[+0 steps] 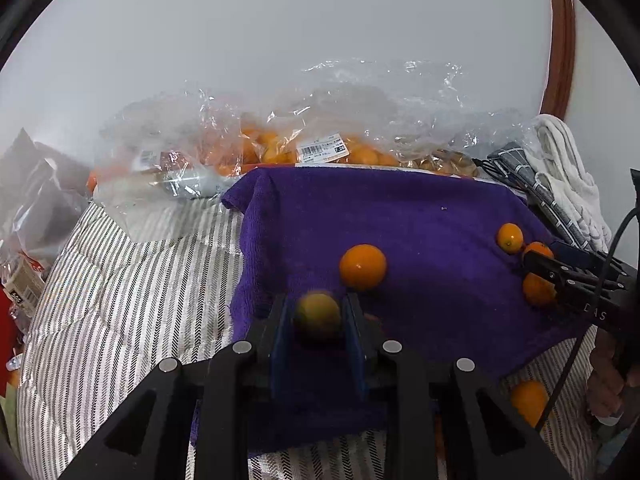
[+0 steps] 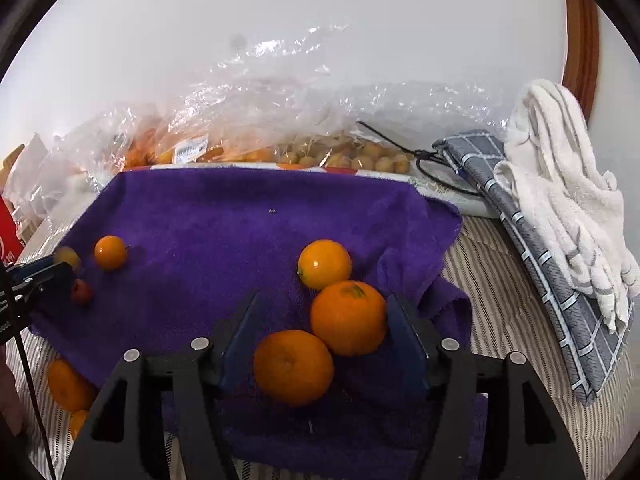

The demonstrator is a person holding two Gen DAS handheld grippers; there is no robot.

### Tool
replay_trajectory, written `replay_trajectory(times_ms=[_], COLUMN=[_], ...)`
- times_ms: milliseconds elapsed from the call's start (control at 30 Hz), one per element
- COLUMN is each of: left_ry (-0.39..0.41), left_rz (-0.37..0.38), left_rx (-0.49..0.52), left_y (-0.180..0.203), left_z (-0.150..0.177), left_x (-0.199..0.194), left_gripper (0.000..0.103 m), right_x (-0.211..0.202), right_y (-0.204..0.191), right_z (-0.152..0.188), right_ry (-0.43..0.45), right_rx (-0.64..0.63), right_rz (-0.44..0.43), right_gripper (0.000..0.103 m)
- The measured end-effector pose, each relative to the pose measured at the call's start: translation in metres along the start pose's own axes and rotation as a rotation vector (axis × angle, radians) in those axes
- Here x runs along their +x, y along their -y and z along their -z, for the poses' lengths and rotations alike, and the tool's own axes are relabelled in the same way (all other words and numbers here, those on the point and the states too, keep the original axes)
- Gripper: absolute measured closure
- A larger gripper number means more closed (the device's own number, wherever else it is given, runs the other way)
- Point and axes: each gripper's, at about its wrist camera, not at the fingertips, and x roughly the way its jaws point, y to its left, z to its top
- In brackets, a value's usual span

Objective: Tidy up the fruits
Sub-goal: 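Open the right tool to drop the orange while the left tool drops the yellow-green fruit, then close the right tool on an orange beside the towel while the left tool approaches the pile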

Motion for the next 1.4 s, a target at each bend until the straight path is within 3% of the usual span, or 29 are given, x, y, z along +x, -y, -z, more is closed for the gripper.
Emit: replay_trajectory(times_ms=[100, 367, 533, 700, 833, 1067, 1267, 1400], left_ry=[0.015, 0.089, 0.090, 0.050, 0.067, 0.033, 0.005, 0.003], left_rz=[0.021, 0.043, 0.046, 0.064, 0.037, 0.051, 0.025, 0.023], left_rx=[-0.014, -0.072, -0.113, -0.165, -0.141, -0.184, -0.216, -0.230], left_y=[-0.001, -0.014, -0.023, -0.030, -0.028, -0.045, -0.058, -0.061], left_z=[-0.001, -0.005, -0.007, -0.007, -0.005, 0.039, 0.069, 0.072], left_x=[-0.003, -0.020, -0.022, -0.025, -0.038, -0.067, -0.072, -0.070], left_gripper=[0.062, 0.061, 0.061, 0.061, 0.061, 0.061, 0.060, 0.059], right_x=[-0.008, -0.035, -0.056, -0.072, -0.072, -0.063, -0.051, -0.046], right_y=[-0.001, -0.006, -0.010, -0.013, -0.026, -0.045, -0.051, -0.052], right_z=[0.000, -0.008, 0.000, 0.029, 0.048, 0.060, 0.063, 0.062], right_ry=[0.028, 0.084, 0.050, -0.021, -0.084, -0.160, -0.206, -0.222], right_rx=[0.000, -0.006, -0.002, 0.073, 0.087, 0.138, 0.163, 0.204], right_rz=[0.004, -0.004, -0.015, -0.120, -0.175, -0.303, -0.335, -0.373], right_gripper=[0.036, 0.036, 0.036, 0.036, 0.055, 0.057, 0.057, 0.067])
